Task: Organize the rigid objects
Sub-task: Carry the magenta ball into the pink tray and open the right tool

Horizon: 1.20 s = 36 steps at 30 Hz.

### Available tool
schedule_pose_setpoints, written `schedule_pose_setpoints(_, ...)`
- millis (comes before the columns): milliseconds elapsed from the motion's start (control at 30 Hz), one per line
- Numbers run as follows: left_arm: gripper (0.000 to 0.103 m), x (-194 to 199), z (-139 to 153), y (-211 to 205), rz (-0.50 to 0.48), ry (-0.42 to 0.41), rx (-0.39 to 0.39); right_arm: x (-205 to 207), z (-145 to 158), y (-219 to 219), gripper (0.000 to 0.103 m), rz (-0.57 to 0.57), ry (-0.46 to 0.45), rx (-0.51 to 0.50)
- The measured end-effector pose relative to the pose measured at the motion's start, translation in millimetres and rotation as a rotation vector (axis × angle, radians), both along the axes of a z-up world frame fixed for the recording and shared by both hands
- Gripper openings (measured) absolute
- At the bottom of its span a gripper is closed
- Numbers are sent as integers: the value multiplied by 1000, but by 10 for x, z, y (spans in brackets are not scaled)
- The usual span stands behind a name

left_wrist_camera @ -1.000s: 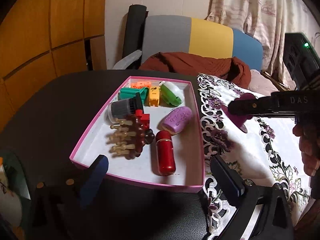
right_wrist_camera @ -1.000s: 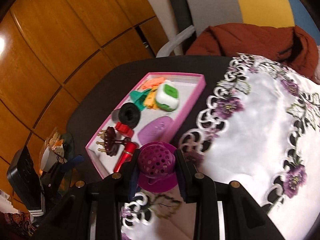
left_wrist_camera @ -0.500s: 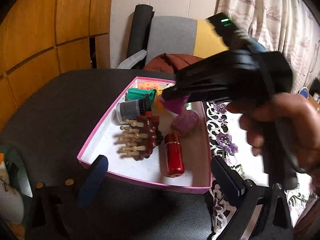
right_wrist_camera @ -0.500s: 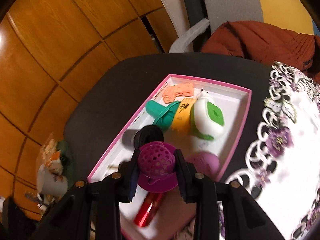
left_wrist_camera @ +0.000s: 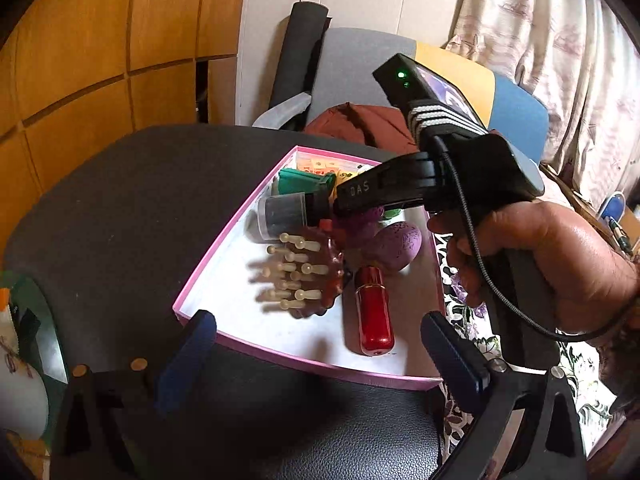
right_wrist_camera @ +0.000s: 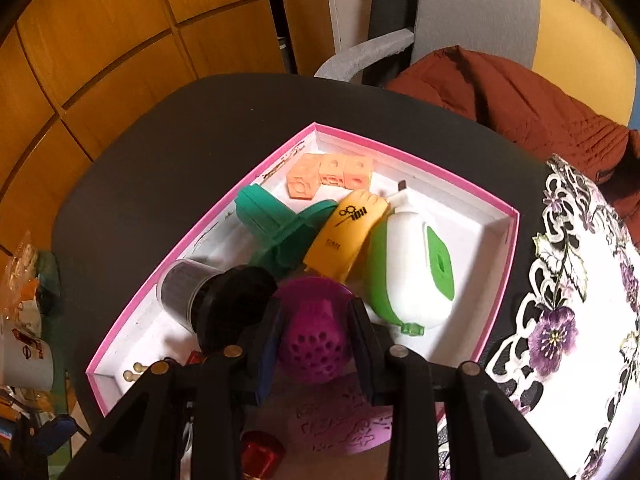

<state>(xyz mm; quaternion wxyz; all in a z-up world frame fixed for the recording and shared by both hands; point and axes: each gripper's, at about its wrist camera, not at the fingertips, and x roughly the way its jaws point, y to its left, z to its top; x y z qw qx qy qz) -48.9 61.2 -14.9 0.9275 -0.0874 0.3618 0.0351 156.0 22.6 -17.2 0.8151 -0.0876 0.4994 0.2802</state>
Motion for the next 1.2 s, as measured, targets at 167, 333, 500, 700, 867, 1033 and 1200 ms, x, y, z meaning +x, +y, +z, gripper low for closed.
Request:
schedule_pose_setpoints(167,103,17,-3,-17,4,6,15,-51,-39,71,33,28,-17,-46)
schedule_pose_setpoints(333,103,36,0,-6,16,11,26,-102,-65,24,35,28,-5,-38)
schedule_pose_setpoints(500,103,58,24,19,28,8,12,-268,-8,-37,41,48,-44,-53)
schedule_pose_setpoints(700,103,69,50,85,68,25,37,-424,129,-145,42,44,-54,-13)
schedule_pose_setpoints(867,103,43,72,167,140,24,75,-563,273,-266,43,58,-61,41)
schedule_pose_setpoints(1033,103,45,127,212,162,24,97,-708,383,-395,44,38,-97,57)
schedule_pose_setpoints(1200,103,95,186,192,183,49,188,-820,451,-556,45,-28,-143,32)
